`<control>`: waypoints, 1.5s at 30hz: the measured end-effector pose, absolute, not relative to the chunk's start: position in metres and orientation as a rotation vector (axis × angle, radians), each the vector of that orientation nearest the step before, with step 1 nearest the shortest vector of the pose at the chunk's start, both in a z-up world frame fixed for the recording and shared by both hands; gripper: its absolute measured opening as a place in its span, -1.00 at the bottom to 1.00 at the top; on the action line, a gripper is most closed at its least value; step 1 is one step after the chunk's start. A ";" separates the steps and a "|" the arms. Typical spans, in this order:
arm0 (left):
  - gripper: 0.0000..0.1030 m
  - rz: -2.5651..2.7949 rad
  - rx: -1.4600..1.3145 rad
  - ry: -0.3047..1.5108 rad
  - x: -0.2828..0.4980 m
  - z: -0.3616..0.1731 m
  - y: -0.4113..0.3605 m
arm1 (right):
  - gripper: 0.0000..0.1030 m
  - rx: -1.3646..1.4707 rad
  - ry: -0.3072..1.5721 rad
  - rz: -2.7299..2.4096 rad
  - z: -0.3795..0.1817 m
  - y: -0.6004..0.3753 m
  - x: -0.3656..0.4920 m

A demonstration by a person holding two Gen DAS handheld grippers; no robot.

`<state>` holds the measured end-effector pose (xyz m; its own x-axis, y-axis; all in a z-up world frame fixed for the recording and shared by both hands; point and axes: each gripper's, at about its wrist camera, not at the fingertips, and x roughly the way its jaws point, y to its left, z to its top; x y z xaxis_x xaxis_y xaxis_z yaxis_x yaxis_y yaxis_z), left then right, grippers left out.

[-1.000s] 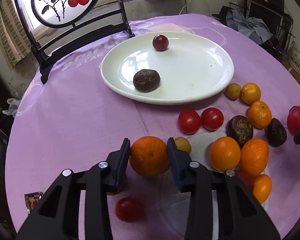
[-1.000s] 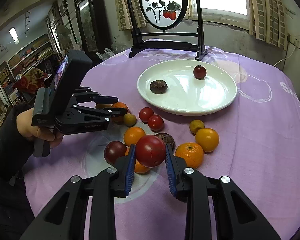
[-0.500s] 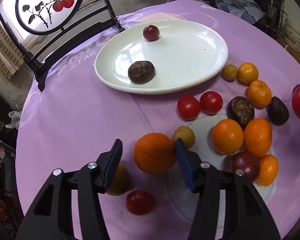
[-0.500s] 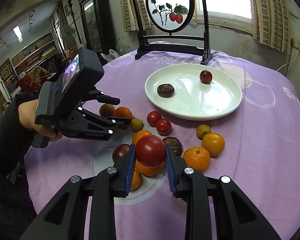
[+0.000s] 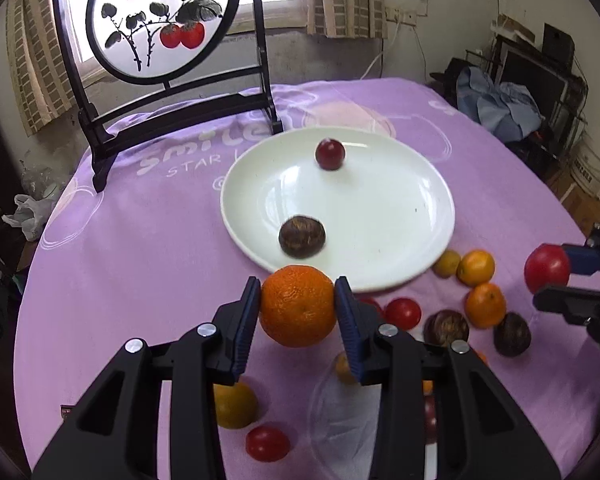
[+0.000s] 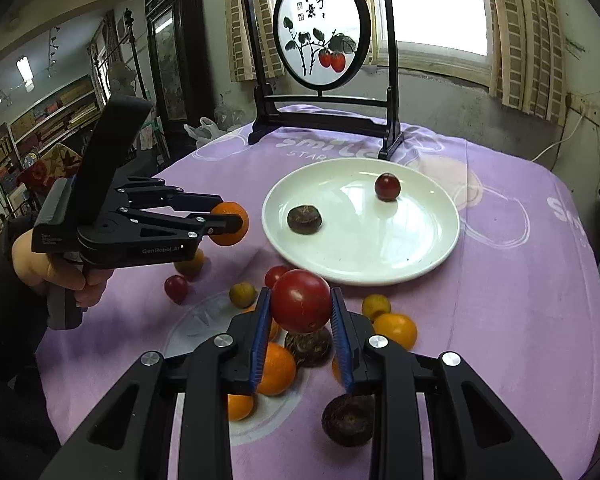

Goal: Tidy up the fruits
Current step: 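Lower the mandarin and tomato onto the white plate and open both tools, then withdraw both tools from the plate back toward the remaining fruit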

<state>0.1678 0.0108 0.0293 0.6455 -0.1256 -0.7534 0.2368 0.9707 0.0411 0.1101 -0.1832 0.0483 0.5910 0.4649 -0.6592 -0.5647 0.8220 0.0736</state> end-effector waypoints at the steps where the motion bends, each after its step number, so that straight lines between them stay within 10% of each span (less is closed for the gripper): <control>1: -0.27 -0.204 0.117 0.837 0.175 0.033 0.010 | -0.43 -0.159 0.714 0.590 0.049 -0.180 0.115; 17: -0.23 -0.052 0.008 0.887 0.278 -0.001 0.002 | -0.39 -0.260 0.872 0.414 -0.008 -0.150 0.204; 20: 0.22 -0.026 -0.020 0.890 0.283 -0.002 0.004 | -0.09 -0.227 0.865 0.406 -0.008 -0.152 0.207; 45: 0.67 -0.040 -0.029 0.809 0.112 0.013 0.043 | 0.46 -0.030 0.782 0.354 0.004 -0.230 0.077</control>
<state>0.1120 0.0426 0.0129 0.6893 -0.0470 -0.7230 0.0248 0.9988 -0.0413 0.0774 -0.2302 0.0036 0.6538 0.3014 -0.6941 -0.3231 0.9406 0.1041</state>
